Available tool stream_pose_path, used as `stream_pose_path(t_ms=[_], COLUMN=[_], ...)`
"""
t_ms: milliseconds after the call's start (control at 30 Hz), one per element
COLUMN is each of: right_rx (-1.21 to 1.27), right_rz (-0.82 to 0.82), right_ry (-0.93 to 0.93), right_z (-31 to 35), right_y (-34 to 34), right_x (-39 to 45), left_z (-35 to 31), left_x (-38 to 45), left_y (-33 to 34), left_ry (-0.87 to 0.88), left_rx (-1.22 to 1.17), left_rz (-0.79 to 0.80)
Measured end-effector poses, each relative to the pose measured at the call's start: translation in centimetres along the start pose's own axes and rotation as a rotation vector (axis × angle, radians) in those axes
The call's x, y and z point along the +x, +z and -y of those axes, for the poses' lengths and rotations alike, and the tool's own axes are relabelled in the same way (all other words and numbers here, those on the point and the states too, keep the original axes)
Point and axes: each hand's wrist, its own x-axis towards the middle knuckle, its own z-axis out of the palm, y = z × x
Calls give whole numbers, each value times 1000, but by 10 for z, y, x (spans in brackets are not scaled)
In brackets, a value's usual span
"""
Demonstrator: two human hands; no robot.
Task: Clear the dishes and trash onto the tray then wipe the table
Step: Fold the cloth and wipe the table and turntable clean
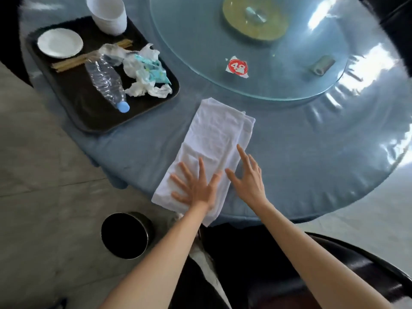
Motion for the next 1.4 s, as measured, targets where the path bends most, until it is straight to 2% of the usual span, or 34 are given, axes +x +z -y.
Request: stream_pose_path(t_ms=[133,267,433,500,667,800,1033,1200,1400], right_rx=[234,348,489,492,499,589,711,741,685], right_rz=[-73,-107,-162,-165,-181,-189,-101,-114,-188], right_ry=[99,227,439,485,586,662,634,526,427], right_z=[18,31,34,35,40,50,56,65,82], right_y=[13,20,25,26,25,21,2,-19,-58], right_x=[-3,-8,-5,-2,13,20,20,7,-6], left_z=[3,9,0,-8,-22,-24,-42,-57,-97], left_x=[2,-1,16,39,87,95,96,88,68], left_y=[-10,-32,-87,-106,-126,-134,-148,-167,-192], left_ry=[-2,-37,239,275,263,254,342,413,533], left_rx=[88,173,36,68,119,15,34,78,22], left_rz=[57,136,-175,-196,14,91,281,328,343])
